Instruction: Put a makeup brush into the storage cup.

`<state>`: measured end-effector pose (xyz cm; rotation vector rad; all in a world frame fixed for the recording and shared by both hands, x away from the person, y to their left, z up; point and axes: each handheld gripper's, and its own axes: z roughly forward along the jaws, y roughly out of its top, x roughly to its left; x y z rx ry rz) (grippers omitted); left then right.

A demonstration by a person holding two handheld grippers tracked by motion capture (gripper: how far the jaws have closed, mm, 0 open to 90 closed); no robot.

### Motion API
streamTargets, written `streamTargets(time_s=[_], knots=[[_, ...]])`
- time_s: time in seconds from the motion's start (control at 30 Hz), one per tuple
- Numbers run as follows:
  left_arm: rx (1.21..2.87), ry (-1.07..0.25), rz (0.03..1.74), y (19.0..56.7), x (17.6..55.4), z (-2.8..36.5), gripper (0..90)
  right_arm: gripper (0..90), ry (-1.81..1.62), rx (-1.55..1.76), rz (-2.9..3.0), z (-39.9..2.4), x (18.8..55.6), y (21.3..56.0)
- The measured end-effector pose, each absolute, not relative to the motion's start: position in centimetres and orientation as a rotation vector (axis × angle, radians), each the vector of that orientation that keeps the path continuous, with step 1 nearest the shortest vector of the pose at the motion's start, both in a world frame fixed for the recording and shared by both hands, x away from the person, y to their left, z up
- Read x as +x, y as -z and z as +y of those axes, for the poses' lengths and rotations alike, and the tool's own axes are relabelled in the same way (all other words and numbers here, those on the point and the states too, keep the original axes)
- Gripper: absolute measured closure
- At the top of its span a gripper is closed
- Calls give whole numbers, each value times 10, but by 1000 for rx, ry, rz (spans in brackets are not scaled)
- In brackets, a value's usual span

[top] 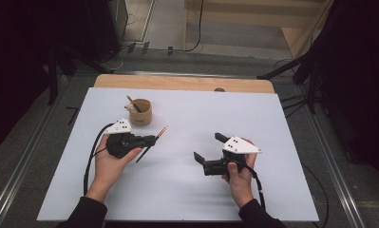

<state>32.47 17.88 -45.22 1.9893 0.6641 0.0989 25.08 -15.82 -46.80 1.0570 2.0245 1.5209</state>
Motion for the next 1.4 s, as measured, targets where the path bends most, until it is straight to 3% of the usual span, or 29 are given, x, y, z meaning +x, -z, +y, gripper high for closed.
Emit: streamTargets(time_s=[0.17,0.37,0.57,0.9,1.4], knots=[[1974,-113,651,449,321,173,847,13,-1541,1060,2030,-149,253,467],[1949,-109,639,451,316,164,846,139,-1545,1123,2000,-138,256,465],[1928,-119,627,450,312,158,846,156,-1577,1153,2013,-125,258,465],[1863,-77,627,451,310,155,847,332,-1658,1233,2006,-115,260,468],[1793,-96,604,444,302,148,846,405,-1663,1246,2115,-75,253,486]])
